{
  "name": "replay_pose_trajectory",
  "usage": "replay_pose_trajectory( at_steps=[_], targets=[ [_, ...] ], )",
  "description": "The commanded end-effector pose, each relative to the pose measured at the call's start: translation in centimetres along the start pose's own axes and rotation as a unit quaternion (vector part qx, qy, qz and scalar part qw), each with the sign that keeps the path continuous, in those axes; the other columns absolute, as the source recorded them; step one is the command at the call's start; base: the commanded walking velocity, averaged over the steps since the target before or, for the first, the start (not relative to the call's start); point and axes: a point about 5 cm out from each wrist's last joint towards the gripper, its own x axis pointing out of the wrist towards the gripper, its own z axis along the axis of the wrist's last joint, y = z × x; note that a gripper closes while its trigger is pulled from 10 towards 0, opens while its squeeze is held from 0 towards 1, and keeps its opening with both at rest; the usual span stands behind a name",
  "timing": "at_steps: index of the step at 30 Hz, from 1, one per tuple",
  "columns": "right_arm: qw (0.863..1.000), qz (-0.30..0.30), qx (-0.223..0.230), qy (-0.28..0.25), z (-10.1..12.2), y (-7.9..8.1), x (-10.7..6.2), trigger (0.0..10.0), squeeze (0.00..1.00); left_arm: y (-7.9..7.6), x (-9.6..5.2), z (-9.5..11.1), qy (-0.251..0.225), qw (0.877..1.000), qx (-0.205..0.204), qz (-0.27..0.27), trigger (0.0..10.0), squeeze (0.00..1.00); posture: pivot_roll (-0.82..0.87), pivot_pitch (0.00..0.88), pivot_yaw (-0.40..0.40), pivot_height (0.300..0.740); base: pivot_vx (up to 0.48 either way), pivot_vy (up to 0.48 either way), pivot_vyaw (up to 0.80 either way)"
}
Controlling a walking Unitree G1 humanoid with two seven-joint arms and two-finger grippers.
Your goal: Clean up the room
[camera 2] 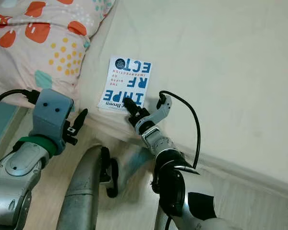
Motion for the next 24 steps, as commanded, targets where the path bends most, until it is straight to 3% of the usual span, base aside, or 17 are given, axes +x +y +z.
replay_pose_trajectory(
  at_steps=[1,2,3,5,7,10,13,14,15,19,21,24],
  targets=[
    [0.999,-0.001,0.006,0.036,-1.6,-0.3,-0.2,10.0,1.00,-0.4,-0.1,-0.7,0.016,1.000,-0.005,-0.006,10.0,0.00,0.24,0.403,0.109,0.625,0.000,0.000,0.00],
    [0.999,-0.001,0.006,0.036,-1.6,-0.3,-0.2,10.0,1.00,-0.4,-0.1,-0.7,0.016,1.000,-0.005,-0.006,10.0,0.00,0.24,0.403,0.109,0.625,0.000,0.000,0.00],
    [0.999,0.000,-0.007,0.053,-1.6,-0.6,-0.5,10.0,0.00,-0.5,0.3,-0.6,0.010,1.000,-0.009,-0.007,10.0,0.00,0.21,0.376,0.091,0.625,0.000,0.000,0.00],
    [0.999,0.000,-0.007,0.053,-1.6,-0.6,-0.5,10.0,0.00,-0.5,0.3,-0.6,0.010,1.000,-0.009,-0.007,10.0,0.00,0.21,0.376,0.091,0.625,0.000,0.000,0.00],
    [0.998,-0.009,-0.017,0.059,-1.3,-1.6,-1.4,10.0,0.00,-1.0,1.2,-0.4,-0.001,1.000,-0.016,-0.009,10.0,0.00,0.18,0.344,0.076,0.625,0.000,0.000,0.00],
    [0.995,0.018,-0.011,0.102,-2.8,-2.8,-2.9,10.0,0.00,-1.4,2.1,-0.1,-0.012,1.000,-0.021,-0.010,10.0,0.00,0.16,0.313,0.063,0.625,0.000,0.000,0.00],
    [0.993,0.026,-0.009,0.115,-3.2,-3.0,-3.3,10.0,0.00,-1.5,2.2,-0.1,-0.015,1.000,-0.022,-0.010,10.0,0.00,0.15,0.305,0.061,0.625,0.000,0.000,0.00],
    [0.991,0.022,-0.003,0.130,-3.8,-4.1,-4.6,10.0,0.00,-1.6,2.4,0.1,-0.020,0.999,-0.024,-0.010,10.0,0.00,0.13,0.278,0.046,0.625,0.000,0.000,0.00],
    [0.991,0.022,-0.003,0.130,-3.8,-4.1,-4.6,10.0,0.00,-1.6,2.4,0.1,-0.020,0.999,-0.024,-0.010,10.0,0.00,0.13,0.278,0.046,0.625,0.000,0.000,0.00],
    [0.989,0.010,0.024,0.147,-4.8,-6.5,-8.6,10.0,0.00,-1.9,3.2,0.3,-0.029,0.999,-0.029,-0.011,10.0,0.00,0.10,0.250,0.038,0.625,0.000,0.000,0.00],
    [0.989,0.010,0.024,0.147,-4.8,-6.5,-8.6,10.0,0.00,-1.9,3.2,0.3,-0.029,0.999,-0.029,-0.011,10.0,0.00,0.10,0.250,0.038,0.625,0.000,0.000,0.00],
    [0.989,0.017,0.020,0.147,-4.9,-6.7,-10.0,10.0,0.00,-2.1,3.4,0.4,-0.035,0.999,-0.030,-0.013,10.0,0.00,0.09,0.244,0.038,0.625,0.000,0.000,0.00]
  ],
)
